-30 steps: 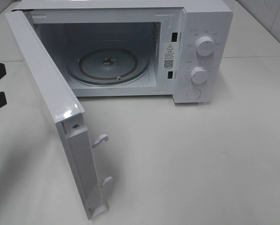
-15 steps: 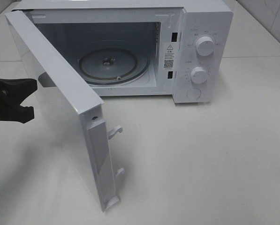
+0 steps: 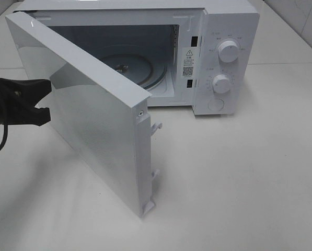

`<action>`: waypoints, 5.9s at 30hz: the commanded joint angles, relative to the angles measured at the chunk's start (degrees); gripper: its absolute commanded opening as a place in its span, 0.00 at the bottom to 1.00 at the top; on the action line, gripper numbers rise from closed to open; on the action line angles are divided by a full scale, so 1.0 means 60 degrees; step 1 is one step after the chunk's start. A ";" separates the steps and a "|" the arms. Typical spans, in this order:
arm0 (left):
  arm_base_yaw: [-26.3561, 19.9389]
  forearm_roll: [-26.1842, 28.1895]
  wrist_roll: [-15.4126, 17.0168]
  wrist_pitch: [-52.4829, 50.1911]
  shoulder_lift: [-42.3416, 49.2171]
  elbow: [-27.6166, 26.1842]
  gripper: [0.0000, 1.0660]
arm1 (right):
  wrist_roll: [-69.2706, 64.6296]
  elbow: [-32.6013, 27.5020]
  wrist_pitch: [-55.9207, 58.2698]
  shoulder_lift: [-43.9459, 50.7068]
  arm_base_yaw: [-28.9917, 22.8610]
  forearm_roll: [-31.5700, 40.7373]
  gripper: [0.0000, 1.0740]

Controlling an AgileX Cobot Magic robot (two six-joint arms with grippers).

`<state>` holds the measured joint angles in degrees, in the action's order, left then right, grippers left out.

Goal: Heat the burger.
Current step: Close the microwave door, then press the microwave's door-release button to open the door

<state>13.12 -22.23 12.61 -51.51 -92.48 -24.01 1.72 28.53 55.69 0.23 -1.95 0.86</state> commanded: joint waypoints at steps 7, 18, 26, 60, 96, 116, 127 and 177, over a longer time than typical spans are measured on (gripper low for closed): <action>0.0124 0.0334 -0.0010 -0.0115 -0.0296 -0.0392 0.00 | 0.0048 -0.0029 -0.0086 0.0248 0.0019 0.0010 0.45; 0.0449 0.1012 -0.0201 -0.0115 -0.0678 -0.0793 0.00 | 0.0048 -0.0029 -0.0086 0.0248 0.0019 0.0010 0.45; 0.0745 0.1566 -0.0239 -0.0067 -0.0735 -0.1146 0.00 | 0.0048 -0.0029 -0.0086 0.0248 0.0019 0.0010 0.45; 0.1728 0.4326 -0.1537 -0.0325 -0.1537 -0.2540 0.00 | 0.0048 -0.0029 -0.0086 0.0248 0.0019 0.0010 0.45; 0.2674 0.6150 -0.3027 -0.0411 -0.3304 -0.4908 0.00 | 0.0048 -0.0029 -0.0086 0.0248 0.0019 0.0010 0.45; 0.3743 0.6159 -0.3180 0.0277 -0.3380 -0.5395 0.00 | 0.0048 -0.0029 -0.0086 0.0248 0.0019 0.0010 0.45; 0.4765 0.6150 -0.3581 0.0879 -0.3094 -0.5357 0.00 | 0.0048 -0.0029 -0.0086 0.0248 0.0019 0.0010 0.45; 0.5577 0.3638 -0.1136 1.7217 0.3896 -0.5357 0.00 | 0.0048 -0.0029 -0.0086 0.0248 0.0019 0.0010 0.45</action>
<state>46.41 0.00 4.70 50.94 -69.67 -55.92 1.72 28.48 55.69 0.23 -1.95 0.86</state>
